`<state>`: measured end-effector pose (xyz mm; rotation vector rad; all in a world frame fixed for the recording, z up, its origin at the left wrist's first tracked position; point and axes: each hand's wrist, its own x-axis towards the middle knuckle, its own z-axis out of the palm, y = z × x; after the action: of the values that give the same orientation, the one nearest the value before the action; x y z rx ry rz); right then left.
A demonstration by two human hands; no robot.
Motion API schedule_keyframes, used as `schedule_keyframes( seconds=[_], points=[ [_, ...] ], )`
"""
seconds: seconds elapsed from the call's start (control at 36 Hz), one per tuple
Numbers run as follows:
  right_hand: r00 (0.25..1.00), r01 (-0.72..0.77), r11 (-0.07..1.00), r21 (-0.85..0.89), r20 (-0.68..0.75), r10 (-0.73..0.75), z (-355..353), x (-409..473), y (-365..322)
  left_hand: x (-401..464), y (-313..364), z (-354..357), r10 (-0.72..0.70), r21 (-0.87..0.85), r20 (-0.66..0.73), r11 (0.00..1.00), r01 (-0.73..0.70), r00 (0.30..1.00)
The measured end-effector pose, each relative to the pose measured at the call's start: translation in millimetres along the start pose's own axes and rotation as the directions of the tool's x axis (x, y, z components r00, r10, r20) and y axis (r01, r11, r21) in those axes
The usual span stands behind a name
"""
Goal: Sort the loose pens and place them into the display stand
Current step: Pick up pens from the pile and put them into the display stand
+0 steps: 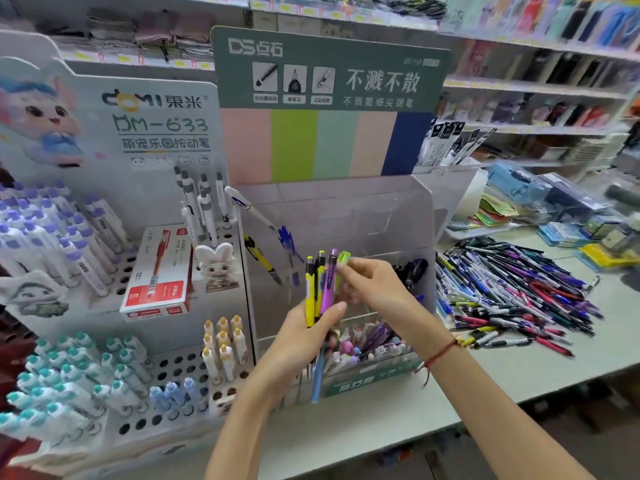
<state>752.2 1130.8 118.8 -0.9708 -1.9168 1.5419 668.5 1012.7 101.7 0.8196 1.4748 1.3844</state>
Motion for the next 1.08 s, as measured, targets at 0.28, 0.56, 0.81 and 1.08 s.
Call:
schedule_keyframes(
  seconds=[0.28, 0.56, 0.81, 1.08],
  points=[
    [0.985, 0.1, 0.962, 0.254, -0.159, -0.06, -14, -4, -14, -1, 1, -22, -0.039, -0.166, -0.195, 0.986, 0.006, 0.98],
    [0.861, 0.439, 0.812, 0.385, -0.437, -0.259, -11, 28, -59, -6, 9, -39, 0.06, -0.171, -0.362, 0.977, -0.129, 0.93],
    [0.685, 0.567, 0.688, -0.452, -0.204, -0.699, 15, 83, -102, -4, 20, -49, 0.069, -0.329, -0.331, 0.926, -0.184, 0.941],
    [0.867, 0.261, 0.67, -0.695, -0.136, -0.479, 39, 105, -94, -1, 19, -55, 0.054, -0.374, -0.306, 0.911, -0.173, 0.95]
  ],
)
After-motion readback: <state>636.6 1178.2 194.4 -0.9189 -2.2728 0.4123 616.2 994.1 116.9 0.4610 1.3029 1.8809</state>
